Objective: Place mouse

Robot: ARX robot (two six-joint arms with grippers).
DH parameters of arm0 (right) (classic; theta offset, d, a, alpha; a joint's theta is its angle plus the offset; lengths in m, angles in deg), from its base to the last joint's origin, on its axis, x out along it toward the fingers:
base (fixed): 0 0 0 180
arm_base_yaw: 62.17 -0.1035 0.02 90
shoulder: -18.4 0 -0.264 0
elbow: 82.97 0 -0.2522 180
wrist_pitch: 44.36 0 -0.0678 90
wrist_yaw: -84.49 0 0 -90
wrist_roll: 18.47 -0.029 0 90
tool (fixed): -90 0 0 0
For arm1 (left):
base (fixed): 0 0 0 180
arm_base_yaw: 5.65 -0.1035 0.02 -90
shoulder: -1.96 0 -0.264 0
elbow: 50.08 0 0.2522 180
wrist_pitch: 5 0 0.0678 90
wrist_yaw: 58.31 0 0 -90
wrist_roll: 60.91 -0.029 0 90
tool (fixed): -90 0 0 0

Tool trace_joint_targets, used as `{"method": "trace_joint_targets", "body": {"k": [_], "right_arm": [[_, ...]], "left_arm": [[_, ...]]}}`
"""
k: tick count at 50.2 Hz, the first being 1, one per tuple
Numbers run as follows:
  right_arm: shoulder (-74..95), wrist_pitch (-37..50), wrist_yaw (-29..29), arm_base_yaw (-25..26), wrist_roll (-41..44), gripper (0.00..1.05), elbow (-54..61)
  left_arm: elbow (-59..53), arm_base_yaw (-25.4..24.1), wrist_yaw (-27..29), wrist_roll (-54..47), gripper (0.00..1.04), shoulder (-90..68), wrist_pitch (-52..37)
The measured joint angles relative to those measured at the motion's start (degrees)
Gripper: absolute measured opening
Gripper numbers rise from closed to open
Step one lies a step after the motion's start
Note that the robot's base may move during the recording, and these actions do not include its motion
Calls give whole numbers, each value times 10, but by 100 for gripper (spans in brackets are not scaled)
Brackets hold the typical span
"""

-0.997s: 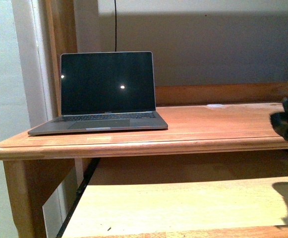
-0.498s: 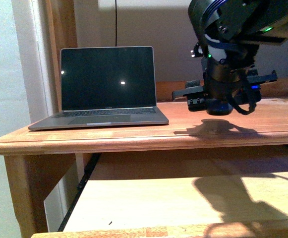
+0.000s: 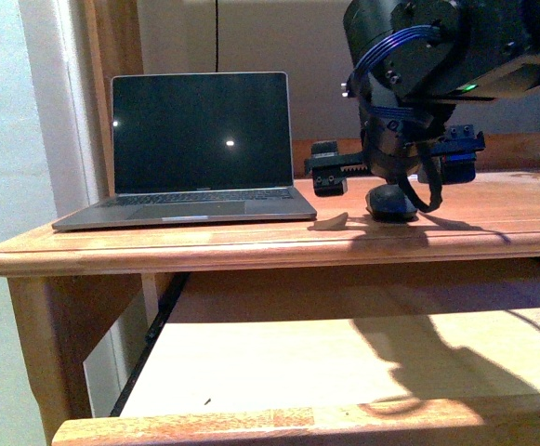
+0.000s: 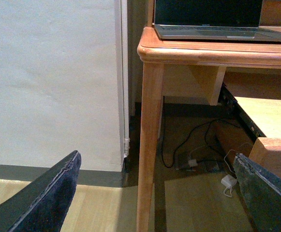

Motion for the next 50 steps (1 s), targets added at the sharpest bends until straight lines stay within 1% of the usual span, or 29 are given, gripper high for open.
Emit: {"method": "trace_joint_targets", "body": {"k": [7,12,17,19,23,30,40,45,50], "right_arm": [[-71,43,50,14,-13,97,78],[-173,81,89,38,-19,97,177],[-332,144,136,82,-5,97,345],[-393,152,158,102,-2,97,416],[-469,174,193,129,19,97,516],[-579,194,263,172,65,97,672],[-696,181,346,217,132,97,840],[-719,178,351,222,150,97,896],[-715,196,334,206,159,97,933]], "left_arm": [[0,0,0,0,97,0,0],[0,0,0,0,97,0,0],[0,0,0,0,97,0,0],[0,0,0,0,97,0,0],[0,0,0,0,97,0,0],[0,0,0,0,97,0,0],[0,0,0,0,97,0,0],[0,0,0,0,97,0,0],[0,0,0,0,97,0,0]]}}
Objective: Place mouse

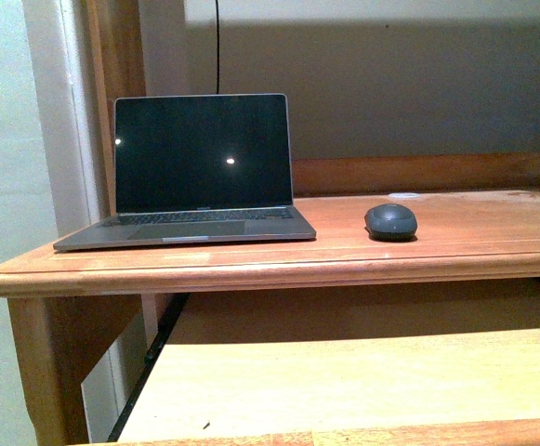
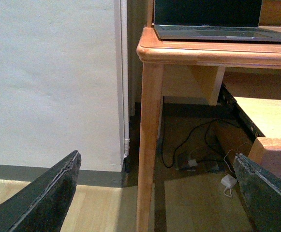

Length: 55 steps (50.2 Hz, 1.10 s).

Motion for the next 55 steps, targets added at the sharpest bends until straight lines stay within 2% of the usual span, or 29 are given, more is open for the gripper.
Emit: {"method": "trace_joint_targets", "body": {"k": [7,14,22,28,35,40,55], "right_arm": [[42,59,-37,-37,-1,97,3],[127,128,-93,-96,-19,97,-26],[264,171,-175,-181,-50,97,-109],[362,174,-226,-222,-71,97,-196],[460,140,-274,-245,-90,97,-318],[522,101,-288,-255,-104,97,-409],[605,46,-306,-257,-125,97,-529]], "left_arm": [[0,0,0,0,97,0,0],[0,0,0,0,97,0,0],[0,0,0,0,97,0,0],[0,0,0,0,97,0,0],[0,0,0,0,97,0,0],[0,0,0,0,97,0,0],[0,0,0,0,97,0,0]]}}
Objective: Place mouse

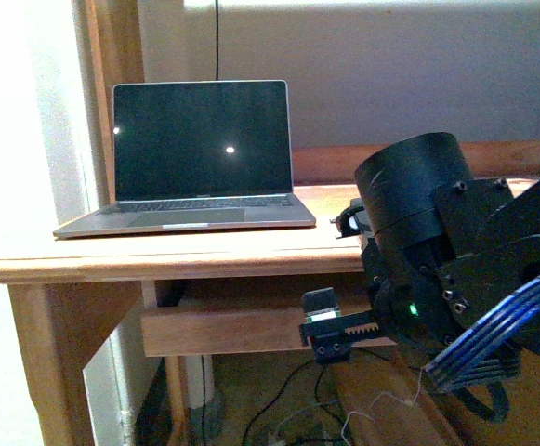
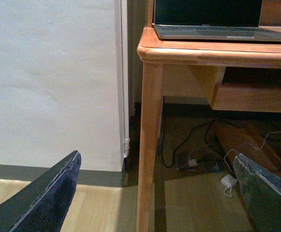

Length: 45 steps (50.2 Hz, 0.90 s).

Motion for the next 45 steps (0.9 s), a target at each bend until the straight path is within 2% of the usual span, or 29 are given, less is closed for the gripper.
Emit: {"method": "trace_joint_targets", "body": {"k": [8,13,23,29,35,45], "right_arm": [[-2,1,4,-1,-17,97,2],[-47,15,12,17,-27,97,44],[-299,9,63,69,-63,97,219],[-473,-22,69,96,-76,97,327],[-649,-92,43,103,-87,97,426],[-906,-256,-67,33,-99,97,511]], "left_arm": [[0,0,0,0,97,0,0],[0,0,0,0,97,0,0],[0,0,0,0,97,0,0],[0,0,0,0,97,0,0],[0,0,0,0,97,0,0],[0,0,0,0,97,0,0]]}}
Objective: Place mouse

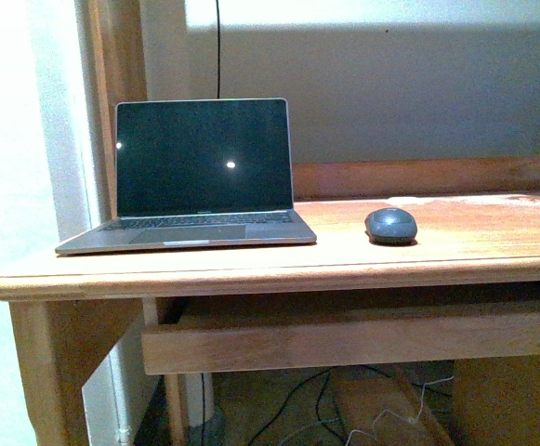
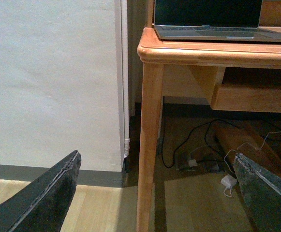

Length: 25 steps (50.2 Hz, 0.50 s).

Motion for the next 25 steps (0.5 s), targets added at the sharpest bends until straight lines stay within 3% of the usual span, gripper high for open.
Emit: {"method": "trace_joint_targets", "body": {"k": [3,4,10,14,25], "right_arm": [[-40,24,42,29,17,93,21],[-69,65,124,64,43,87,49],[-120,99,292,173,89,71,97],[-130,102,330,196,107,56,110],[-139,105,332,200,118,25,120]], "left_arm": [[0,0,0,0,97,0,0],[0,0,0,0,97,0,0],[0,0,0,0,97,0,0],[0,0,0,0,97,0,0],[0,0,0,0,97,0,0]]}}
